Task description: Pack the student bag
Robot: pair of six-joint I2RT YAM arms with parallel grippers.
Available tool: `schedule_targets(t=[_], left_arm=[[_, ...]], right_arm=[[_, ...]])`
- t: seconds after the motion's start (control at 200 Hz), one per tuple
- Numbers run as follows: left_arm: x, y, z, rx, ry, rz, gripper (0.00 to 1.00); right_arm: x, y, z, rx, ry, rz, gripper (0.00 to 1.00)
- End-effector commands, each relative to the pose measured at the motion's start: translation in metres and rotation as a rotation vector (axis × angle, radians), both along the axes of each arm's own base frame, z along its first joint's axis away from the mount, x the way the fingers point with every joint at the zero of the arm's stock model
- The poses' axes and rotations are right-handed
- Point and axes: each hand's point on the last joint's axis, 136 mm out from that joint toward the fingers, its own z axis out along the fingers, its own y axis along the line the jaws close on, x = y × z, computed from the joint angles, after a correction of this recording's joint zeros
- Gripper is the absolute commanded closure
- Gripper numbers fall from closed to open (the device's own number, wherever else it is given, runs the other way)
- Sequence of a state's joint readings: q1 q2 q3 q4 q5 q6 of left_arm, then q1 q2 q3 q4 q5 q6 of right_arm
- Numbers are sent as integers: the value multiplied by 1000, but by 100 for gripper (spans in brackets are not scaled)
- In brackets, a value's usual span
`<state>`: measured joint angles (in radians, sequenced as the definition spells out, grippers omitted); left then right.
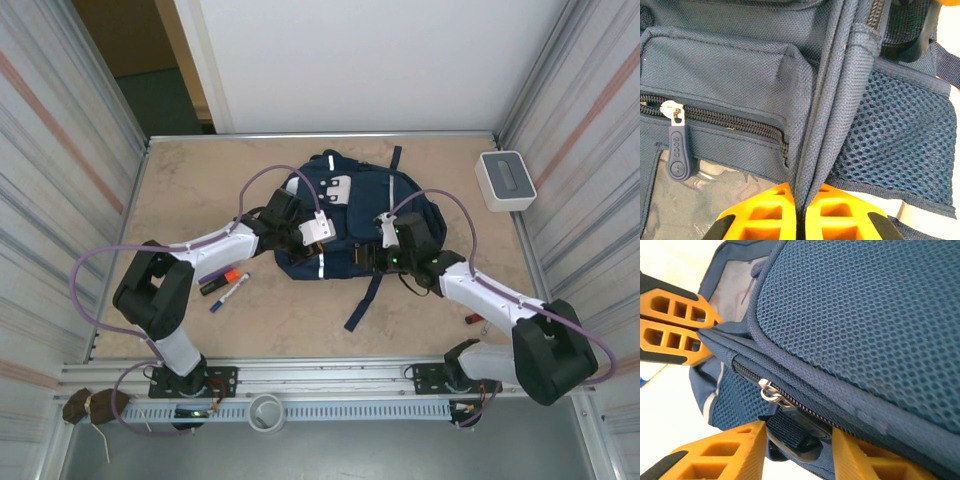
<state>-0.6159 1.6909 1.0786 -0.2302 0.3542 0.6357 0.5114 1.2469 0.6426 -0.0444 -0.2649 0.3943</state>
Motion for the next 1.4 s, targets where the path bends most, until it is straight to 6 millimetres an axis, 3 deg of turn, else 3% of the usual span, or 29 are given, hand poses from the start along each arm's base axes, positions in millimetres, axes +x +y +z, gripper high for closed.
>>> schedule_targets(t=[0.0, 0.125, 0.296, 0.486, 0.802, 1.082, 1.393], left_arm=[[-1, -7, 8, -34, -9, -29, 100], [-3, -7, 7, -35, -7, -34, 100], [-3, -7, 8, -37, -7, -35, 100], [-4, -9, 7, -39, -3, -41, 100], [-15, -16, 9, -66, 20, -96, 100], [-17, -17, 8, -65, 30, -110, 100], [-18, -17, 7, -61, 33, -110, 100]], right_arm=[[14, 9, 14, 13, -61, 16, 60], [18, 10, 17, 8, -77, -9, 57], [25, -5, 23, 8, -88, -132, 56], [27, -11, 13, -16, -70, -214, 54], [37, 9, 15, 48, -66, -194, 51], [30, 30, 32, 170, -97, -73, 63], [33, 16, 23, 132, -75, -100, 79]])
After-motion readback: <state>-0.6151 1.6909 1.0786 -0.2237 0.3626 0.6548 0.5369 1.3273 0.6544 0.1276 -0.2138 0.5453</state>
